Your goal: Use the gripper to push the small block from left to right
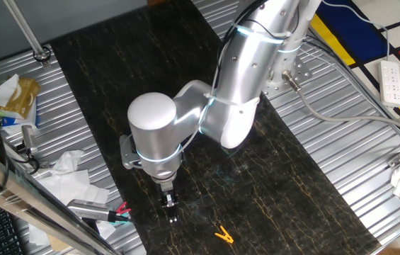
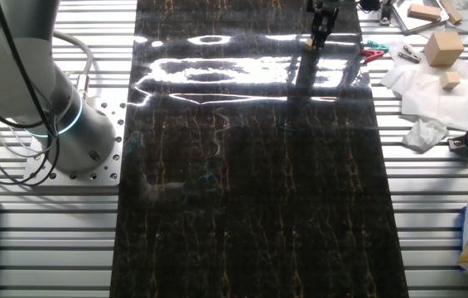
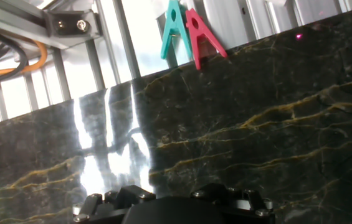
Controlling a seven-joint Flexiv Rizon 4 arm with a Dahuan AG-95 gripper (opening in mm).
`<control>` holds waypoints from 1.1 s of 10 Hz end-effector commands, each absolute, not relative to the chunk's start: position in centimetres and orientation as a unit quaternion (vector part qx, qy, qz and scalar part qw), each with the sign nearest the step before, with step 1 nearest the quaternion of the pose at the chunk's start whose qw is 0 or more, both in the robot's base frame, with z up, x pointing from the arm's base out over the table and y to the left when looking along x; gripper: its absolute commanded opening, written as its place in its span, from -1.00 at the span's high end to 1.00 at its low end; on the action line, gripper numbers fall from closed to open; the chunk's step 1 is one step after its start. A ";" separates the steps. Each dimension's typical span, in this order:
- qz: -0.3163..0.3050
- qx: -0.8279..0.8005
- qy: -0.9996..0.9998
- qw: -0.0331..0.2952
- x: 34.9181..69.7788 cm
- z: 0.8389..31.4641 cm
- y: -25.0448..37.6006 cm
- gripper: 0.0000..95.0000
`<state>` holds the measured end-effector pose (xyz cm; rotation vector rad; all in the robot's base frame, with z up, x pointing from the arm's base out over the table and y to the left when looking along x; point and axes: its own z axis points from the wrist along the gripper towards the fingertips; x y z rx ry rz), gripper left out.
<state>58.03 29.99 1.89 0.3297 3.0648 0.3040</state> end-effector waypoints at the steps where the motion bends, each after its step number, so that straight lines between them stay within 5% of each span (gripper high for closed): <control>1: 0.087 0.095 0.991 0.026 58.1 2.0 29.9 -0.60; 11: 0.105 0.102 0.989 0.022 56.9 2.2 28.2 -0.60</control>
